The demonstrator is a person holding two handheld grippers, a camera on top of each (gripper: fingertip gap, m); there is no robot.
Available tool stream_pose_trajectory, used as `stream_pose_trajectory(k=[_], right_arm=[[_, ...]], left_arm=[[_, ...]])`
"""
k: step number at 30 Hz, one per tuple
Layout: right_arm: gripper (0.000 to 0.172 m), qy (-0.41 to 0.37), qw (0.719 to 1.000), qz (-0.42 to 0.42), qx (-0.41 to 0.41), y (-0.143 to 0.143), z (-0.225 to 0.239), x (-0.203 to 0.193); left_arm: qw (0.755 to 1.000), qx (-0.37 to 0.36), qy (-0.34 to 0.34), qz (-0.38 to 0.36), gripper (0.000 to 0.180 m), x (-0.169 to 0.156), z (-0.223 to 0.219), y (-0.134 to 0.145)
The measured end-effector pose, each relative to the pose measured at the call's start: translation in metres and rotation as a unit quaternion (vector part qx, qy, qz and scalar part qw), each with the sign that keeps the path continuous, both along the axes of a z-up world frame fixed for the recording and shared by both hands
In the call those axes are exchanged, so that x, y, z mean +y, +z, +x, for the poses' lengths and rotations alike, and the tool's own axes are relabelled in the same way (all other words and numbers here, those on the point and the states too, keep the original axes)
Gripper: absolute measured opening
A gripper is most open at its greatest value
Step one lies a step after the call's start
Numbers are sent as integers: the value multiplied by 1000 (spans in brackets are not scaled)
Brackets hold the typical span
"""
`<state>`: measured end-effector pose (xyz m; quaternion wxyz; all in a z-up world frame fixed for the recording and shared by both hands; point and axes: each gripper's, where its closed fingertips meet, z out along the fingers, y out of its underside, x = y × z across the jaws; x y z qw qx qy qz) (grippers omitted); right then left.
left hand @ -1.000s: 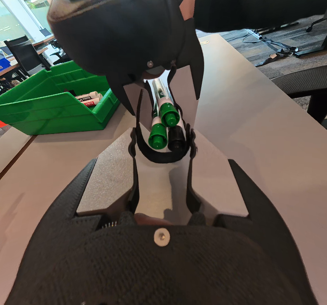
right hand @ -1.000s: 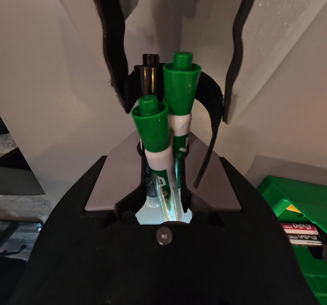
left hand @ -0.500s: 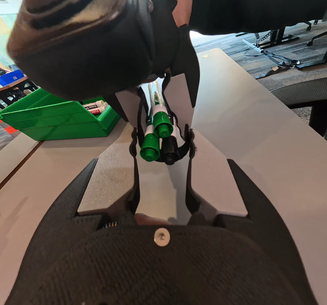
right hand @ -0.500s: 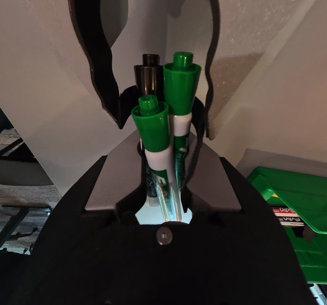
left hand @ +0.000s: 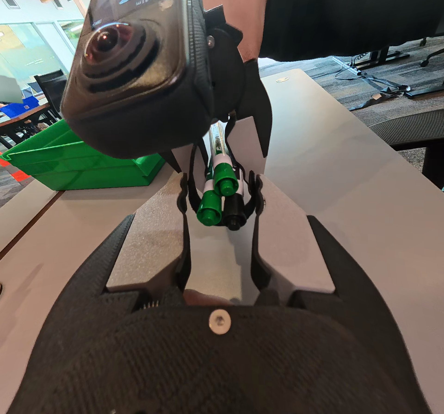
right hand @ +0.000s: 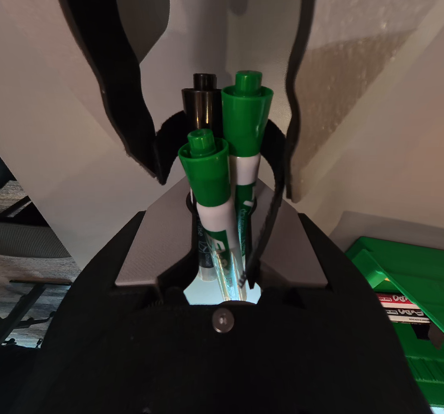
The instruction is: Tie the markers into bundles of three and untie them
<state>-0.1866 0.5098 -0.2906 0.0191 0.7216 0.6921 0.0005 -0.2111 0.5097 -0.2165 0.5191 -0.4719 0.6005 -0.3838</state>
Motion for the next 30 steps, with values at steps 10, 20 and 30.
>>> stream_pose_trajectory(k=[10, 20, 30], right_arm=[[37, -4, 1000, -8, 4, -3, -2, -1], [37, -2, 1000, -16, 4, -8, -6, -2], [37, -3, 1000, -20, 0, -10, -4, -4]], left_arm=[[1000, -9, -1, -3, 52, 0, -2, 2], [1000, -7, -1, -3, 48, -1, -3, 2], [1000, -5, -1, 0, 41, 0, -7, 1]])
